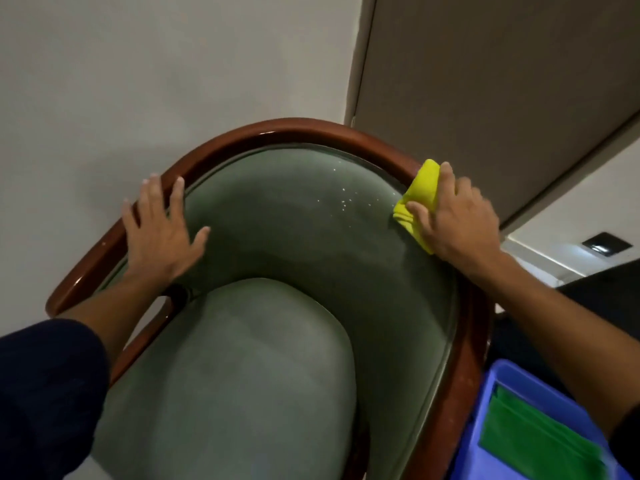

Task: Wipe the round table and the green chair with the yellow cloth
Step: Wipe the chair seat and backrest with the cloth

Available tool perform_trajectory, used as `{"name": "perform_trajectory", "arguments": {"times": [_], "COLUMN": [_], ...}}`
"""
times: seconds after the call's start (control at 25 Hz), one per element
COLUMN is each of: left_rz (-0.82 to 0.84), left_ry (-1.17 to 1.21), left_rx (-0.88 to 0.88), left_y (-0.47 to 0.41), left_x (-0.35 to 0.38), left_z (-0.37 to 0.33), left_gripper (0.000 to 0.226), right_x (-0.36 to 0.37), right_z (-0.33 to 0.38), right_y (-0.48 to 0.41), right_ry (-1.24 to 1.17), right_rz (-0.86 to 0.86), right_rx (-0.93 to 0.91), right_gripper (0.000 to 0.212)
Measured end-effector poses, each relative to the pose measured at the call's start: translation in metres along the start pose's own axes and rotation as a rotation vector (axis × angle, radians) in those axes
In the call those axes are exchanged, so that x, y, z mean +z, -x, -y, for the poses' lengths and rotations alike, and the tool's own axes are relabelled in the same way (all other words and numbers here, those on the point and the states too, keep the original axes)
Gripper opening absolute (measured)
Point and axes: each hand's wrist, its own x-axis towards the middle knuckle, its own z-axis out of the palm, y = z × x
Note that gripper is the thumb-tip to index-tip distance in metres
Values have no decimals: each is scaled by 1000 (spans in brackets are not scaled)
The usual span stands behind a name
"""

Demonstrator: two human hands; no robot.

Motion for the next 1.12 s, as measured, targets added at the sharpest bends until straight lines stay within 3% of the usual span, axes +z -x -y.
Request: {"name": "perform_trajectory", "arguments": {"times": [0.16,0.32,0.48,0.64,0.8,1.0,1.12], "left_rz": [-37,-73,-100,-114,-102,-37,35], "left_ry": [-26,35,18,21,51,81,121], "left_rx": [32,-81,-60,-62,-36,-48,-40], "left_y": [-4,-8,-9,-10,-9,-6,-6], "left_x": [10,9,16,18,16,13,8], "left_z": [23,17,17,16,19,24,26], "left_gripper": [97,104,107,108,108,107,108], "right_x": [12,42,80,112,112,60,30], "right_z": [34,117,203,195,148,66,28], "right_y": [-75,-125,-118,-76,-35,19,72], "right_ry": [24,79,116,243,384,310,277], "right_rz": [20,-11,-167,-142,-72,7,48], "right_rx": [-184,-485,-853,-1159,-878,-374,-300], "right_gripper": [77,76,58,72,82,67,57]}}
